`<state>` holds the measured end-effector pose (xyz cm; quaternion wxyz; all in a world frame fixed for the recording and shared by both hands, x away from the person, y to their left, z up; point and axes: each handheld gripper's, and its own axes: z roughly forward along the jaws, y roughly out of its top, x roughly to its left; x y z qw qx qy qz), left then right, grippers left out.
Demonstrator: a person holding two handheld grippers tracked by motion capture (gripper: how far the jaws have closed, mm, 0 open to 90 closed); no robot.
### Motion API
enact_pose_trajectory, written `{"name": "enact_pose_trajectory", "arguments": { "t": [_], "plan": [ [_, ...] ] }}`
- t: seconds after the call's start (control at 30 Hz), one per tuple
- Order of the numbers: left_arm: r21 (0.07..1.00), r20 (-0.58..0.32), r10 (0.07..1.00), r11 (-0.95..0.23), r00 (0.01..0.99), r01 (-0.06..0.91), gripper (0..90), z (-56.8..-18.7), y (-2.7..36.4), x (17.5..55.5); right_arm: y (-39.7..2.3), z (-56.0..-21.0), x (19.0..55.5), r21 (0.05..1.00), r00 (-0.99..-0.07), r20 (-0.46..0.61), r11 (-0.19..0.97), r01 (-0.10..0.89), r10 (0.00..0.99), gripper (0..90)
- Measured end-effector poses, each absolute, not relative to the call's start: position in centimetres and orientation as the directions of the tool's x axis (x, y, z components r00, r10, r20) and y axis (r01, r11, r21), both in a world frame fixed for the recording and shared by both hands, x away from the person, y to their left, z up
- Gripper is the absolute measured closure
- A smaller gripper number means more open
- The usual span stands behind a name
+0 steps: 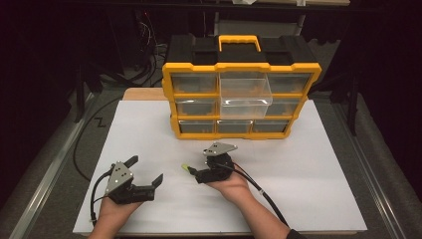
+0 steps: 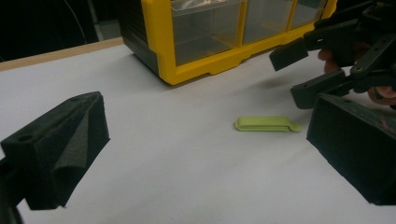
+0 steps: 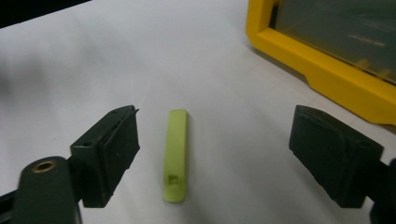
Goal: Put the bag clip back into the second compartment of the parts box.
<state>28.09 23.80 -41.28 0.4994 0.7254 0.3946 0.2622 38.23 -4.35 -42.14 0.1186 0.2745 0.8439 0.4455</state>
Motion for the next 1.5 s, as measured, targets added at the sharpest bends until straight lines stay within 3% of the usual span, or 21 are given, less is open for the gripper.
{"name": "enact_pose_trajectory", "arguments": {
  "t": [0.17,0.23,0.4,0.53,1.1,1.37,1.5],
  "plan": [
    [0.932,-0.021,0.832,-0.185,0.555,0.313,0.3,-41.3,23.8,28.1,-3.7,-42.5,38.3,0.794,-0.834,0.055,0.482,0.37,0.549,31.4],
    [0.929,-0.035,0.83,-0.178,0.557,0.324,0.3,-41.3,23.8,28.3,-3.4,-42.7,38.2,0.788,-0.841,0.07,0.488,0.376,0.536,41.7],
    [0.935,-0.049,0.837,-0.153,0.545,0.319,0.3,-41.4,24.2,28.3,-2.9,-42.8,38.2,0.788,-0.845,0.078,0.487,0.377,0.529,55.4],
    [0.937,-0.045,0.845,-0.15,0.533,0.317,0.3,-41.4,24.4,28.3,-2.5,-42.9,38.1,0.775,-0.844,0.052,0.512,0.371,0.533,61.7],
    [0.936,-0.031,0.848,-0.162,0.529,0.313,0.4,-41.5,24.3,28.2,-1.5,-43.8,37.9,0.722,-0.86,-0.034,0.607,0.332,0.51,69.5],
    [0.935,-0.016,0.846,-0.176,0.533,0.307,0.3,-41.5,24.1,28.1,-1.5,-43.7,38.0,0.722,-0.868,-0.029,0.611,0.325,0.496,78.7],
    [0.935,-0.02,0.845,-0.173,0.535,0.308,0.4,-41.5,24.1,28.2,-1.7,-43.6,38.1,0.721,-0.873,-0.015,0.61,0.329,0.488,79.1]
  ]
}}
